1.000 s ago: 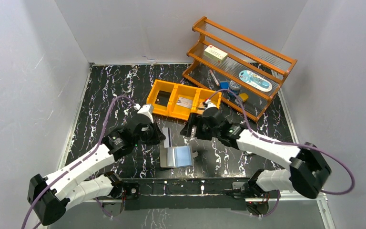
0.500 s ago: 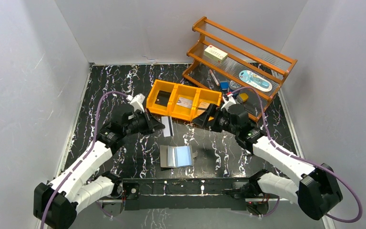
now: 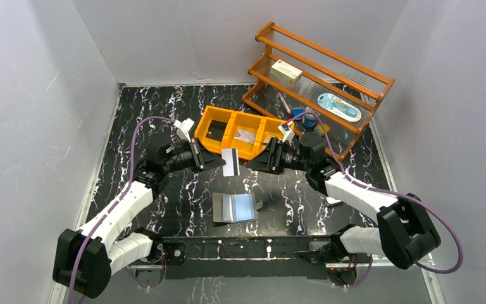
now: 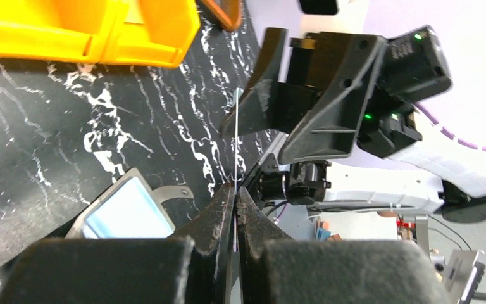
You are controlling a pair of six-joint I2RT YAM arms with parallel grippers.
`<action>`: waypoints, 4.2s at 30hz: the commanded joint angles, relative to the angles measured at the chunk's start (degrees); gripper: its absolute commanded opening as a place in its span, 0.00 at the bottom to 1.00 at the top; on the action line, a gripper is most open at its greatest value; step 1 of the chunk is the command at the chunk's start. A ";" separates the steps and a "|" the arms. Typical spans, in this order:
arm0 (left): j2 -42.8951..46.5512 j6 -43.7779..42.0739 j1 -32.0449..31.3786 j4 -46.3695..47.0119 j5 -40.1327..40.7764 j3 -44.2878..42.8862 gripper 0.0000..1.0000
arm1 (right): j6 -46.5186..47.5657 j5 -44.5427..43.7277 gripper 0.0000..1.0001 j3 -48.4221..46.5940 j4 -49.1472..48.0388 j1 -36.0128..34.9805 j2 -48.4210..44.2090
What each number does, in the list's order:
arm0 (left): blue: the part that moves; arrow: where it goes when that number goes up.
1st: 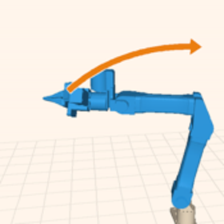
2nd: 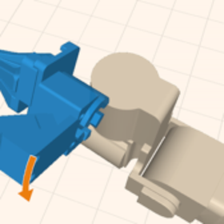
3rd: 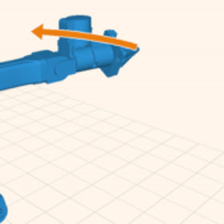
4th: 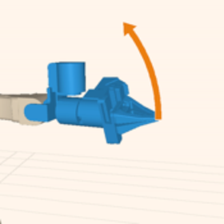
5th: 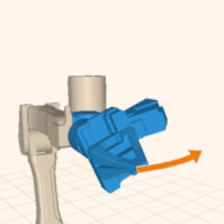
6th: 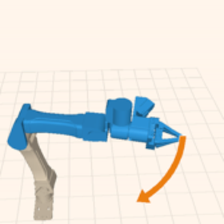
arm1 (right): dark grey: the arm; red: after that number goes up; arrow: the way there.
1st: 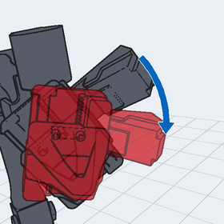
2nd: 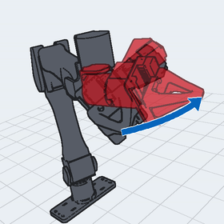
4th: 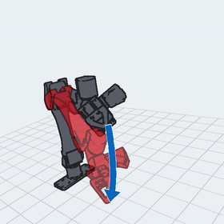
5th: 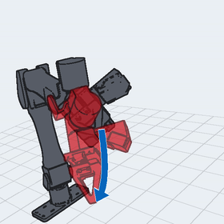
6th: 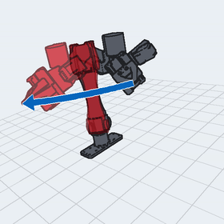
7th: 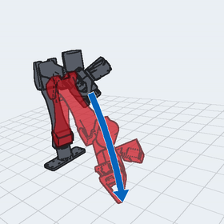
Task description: Take the credit cards out of the card holder
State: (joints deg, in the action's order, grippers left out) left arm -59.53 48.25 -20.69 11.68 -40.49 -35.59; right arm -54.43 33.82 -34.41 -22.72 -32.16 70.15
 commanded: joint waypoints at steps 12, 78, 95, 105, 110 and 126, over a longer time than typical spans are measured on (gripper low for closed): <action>-1.50 4.96 0.33 11.34 -10.13 1.05 0.00 | -8.74 14.27 0.52 -6.43 -21.40 -1.27 8.59; 18.12 -11.53 0.36 -41.29 32.23 -2.43 0.98 | 84.29 -66.98 0.00 -60.85 39.51 -16.35 47.82; 21.16 -11.96 0.31 -44.61 33.11 -2.91 0.98 | 85.11 -66.64 0.06 -66.67 43.57 -16.24 55.68; 20.37 -11.98 0.35 -43.55 29.70 -2.64 0.98 | 77.97 -60.09 0.42 -64.14 45.64 -16.25 49.09; 19.46 -11.22 0.38 -42.43 27.07 -1.75 0.98 | 71.54 -60.18 0.44 -62.93 47.56 -16.35 44.48; 13.37 -8.83 0.37 -32.37 12.65 6.61 0.87 | 8.37 -26.26 0.46 -18.57 32.46 -19.93 12.31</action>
State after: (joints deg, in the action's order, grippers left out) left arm -45.43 38.54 -20.67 -23.97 -22.48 -30.24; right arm -27.68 0.80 -61.43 19.62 -49.41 86.43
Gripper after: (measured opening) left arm 0.902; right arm 0.468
